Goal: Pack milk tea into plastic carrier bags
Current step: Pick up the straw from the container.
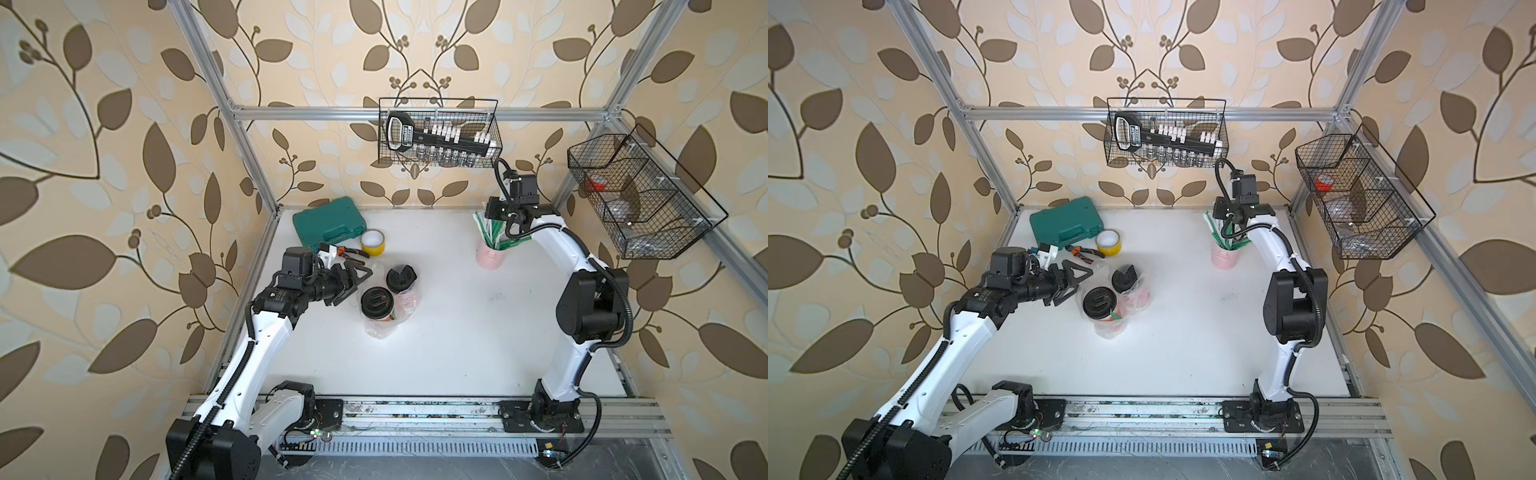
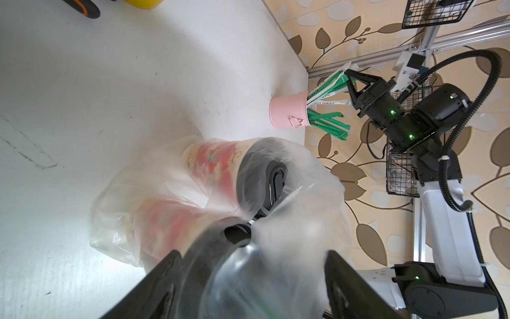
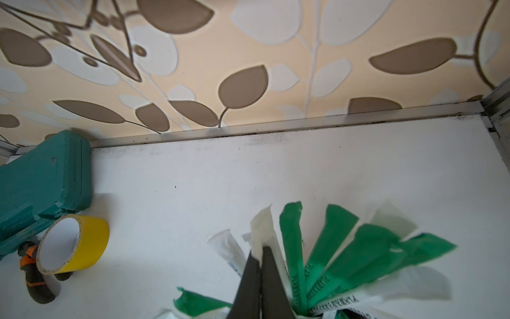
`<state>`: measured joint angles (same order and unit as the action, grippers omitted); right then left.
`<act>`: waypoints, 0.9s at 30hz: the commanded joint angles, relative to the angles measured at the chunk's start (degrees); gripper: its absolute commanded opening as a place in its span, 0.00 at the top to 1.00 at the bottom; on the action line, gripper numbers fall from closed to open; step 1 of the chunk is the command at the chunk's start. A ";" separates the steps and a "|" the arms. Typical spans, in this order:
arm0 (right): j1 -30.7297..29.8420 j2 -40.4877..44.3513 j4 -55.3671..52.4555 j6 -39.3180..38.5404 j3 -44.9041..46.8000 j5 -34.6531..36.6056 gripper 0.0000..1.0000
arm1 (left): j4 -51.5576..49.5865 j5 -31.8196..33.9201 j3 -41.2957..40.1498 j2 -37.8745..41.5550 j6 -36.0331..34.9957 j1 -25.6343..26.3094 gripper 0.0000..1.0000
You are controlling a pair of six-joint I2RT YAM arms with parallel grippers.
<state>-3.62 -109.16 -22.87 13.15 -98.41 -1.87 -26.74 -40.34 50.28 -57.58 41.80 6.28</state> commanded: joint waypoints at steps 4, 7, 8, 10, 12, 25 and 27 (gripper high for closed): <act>0.16 7.21 -0.10 -2.52 2.56 2.63 1.00 | -0.10 -0.36 0.89 1.02 -1.11 -0.57 0.19; 0.37 10.26 -0.24 -3.29 3.76 2.70 1.00 | 0.09 -0.36 0.78 0.98 -1.14 -0.57 0.19; 0.65 11.17 -0.24 -3.47 4.20 2.10 1.00 | 0.24 -0.36 0.71 0.98 -1.06 -0.57 0.19; 0.92 13.45 -0.20 -3.48 5.01 1.78 1.00 | 0.34 -0.44 0.67 0.89 -0.93 -0.57 0.19; 0.97 15.58 0.88 -3.48 6.20 1.47 1.00 | 0.52 -0.53 0.61 0.89 -0.95 -0.57 0.19; -0.33 34.66 17.72 6.34 12.03 -13.86 1.00 | 0.73 -0.79 1.55 -0.21 -0.87 -0.65 0.19; -1.83 38.46 20.00 8.61 14.26 -16.94 1.00 | 0.74 -0.96 1.91 -0.72 -0.98 -0.65 0.19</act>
<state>-3.75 -76.03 -9.15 17.45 -86.17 -12.49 -26.79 -40.36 50.28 -57.82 41.82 6.28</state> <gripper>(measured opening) 0.047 0.807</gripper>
